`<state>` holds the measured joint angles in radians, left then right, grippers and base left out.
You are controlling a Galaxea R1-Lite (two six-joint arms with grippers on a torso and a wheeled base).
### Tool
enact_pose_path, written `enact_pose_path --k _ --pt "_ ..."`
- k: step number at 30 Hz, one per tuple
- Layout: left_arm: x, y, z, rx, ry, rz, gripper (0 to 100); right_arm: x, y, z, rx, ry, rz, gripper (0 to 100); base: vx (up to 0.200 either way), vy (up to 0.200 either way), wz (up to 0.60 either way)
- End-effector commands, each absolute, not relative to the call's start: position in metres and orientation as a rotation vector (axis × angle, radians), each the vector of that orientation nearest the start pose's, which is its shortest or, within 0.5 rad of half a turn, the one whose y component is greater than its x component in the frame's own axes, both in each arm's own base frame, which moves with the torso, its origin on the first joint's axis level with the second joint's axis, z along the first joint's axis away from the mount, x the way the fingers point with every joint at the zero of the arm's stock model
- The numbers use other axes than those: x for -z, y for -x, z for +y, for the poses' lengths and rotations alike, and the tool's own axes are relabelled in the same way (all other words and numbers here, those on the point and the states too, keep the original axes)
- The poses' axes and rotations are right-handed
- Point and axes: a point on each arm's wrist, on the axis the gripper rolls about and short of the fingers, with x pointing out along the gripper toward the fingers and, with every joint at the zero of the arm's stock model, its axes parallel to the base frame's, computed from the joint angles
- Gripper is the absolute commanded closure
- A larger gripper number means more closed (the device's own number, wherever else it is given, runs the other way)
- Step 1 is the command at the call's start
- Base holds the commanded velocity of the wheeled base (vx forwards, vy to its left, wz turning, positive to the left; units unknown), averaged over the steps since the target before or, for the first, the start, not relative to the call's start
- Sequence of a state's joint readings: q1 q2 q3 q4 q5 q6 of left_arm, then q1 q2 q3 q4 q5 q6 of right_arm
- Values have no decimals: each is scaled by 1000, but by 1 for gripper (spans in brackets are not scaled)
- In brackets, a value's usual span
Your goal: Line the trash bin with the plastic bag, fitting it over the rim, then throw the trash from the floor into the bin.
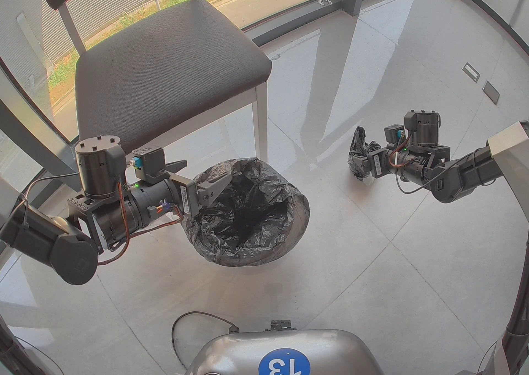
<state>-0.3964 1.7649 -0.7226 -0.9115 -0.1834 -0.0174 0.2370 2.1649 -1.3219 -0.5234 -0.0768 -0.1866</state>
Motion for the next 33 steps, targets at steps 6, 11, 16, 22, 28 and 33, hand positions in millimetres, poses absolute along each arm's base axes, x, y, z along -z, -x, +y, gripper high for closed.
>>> enact_pose_path --k 6,11,16,22,28,33 --pt "-184 -272 -124 586 6 95 0 -126 -441 91 -161 247 301 0 0 0 0" --pt "-191 -267 -121 576 9 88 0 -125 -438 92 -166 247 306 0 0 0 0" --pt "-195 -259 -113 484 -7 160 0 -125 -430 97 -178 249 302 0 0 0 0" --pt "-204 -238 -105 492 -36 265 0 -129 -421 95 -177 248 297 0 167 0 0" --pt "-209 -236 -106 514 -38 264 0 -131 -418 94 -177 248 297 0 200 0 0" --pt "-210 -238 -108 523 -34 250 0 -132 -416 94 -177 247 297 0 40 0 0"
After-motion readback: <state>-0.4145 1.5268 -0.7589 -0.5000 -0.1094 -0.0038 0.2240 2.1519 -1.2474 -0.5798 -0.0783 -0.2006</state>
